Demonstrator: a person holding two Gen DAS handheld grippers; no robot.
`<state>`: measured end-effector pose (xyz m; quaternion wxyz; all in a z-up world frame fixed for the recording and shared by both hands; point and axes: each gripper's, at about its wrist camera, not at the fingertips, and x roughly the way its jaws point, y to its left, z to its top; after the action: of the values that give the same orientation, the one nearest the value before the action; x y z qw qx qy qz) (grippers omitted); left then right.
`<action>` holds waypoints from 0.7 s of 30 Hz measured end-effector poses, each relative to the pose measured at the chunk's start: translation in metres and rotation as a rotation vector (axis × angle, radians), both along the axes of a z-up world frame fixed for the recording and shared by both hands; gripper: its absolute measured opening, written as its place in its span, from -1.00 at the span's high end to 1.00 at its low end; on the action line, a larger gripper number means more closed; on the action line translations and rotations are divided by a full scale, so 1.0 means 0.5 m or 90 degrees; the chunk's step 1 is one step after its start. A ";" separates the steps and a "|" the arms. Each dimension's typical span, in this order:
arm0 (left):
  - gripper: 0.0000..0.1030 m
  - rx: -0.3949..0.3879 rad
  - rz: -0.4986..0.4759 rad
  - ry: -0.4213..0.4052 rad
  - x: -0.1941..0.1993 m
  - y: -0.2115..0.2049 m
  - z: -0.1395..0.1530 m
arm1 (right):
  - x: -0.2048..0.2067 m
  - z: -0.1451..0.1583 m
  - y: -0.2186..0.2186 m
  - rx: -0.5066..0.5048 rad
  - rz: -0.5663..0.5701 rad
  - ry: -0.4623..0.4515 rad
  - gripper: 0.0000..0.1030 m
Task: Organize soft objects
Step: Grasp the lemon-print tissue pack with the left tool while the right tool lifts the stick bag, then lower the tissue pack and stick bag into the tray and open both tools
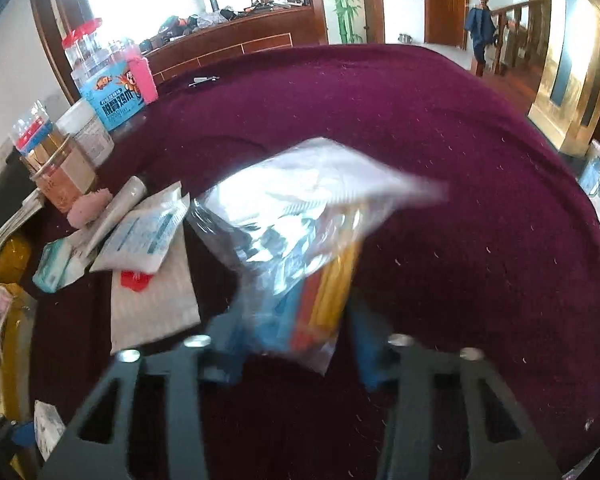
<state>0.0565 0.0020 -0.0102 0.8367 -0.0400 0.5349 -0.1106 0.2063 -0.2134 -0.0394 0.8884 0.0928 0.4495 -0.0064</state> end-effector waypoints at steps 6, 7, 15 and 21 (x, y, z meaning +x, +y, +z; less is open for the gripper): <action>-0.49 -0.010 -0.006 -0.018 -0.029 0.010 0.006 | -0.101 0.003 -0.017 0.101 0.042 0.034 0.52; -0.49 -0.014 -0.008 -0.023 -0.037 0.010 0.007 | -0.120 0.001 -0.013 0.107 0.048 0.034 0.52; -0.49 -0.032 -0.012 -0.063 -0.083 0.014 0.003 | -0.267 0.032 0.036 0.155 0.113 -0.009 0.60; -0.49 -0.100 0.000 -0.110 -0.163 0.067 0.076 | -0.334 0.113 0.134 0.176 0.219 -0.074 0.60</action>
<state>-0.0249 0.0357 0.0280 0.8740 -0.0955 0.4504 -0.1551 0.0393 -0.1465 0.0170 0.8797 0.1363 0.4032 0.2121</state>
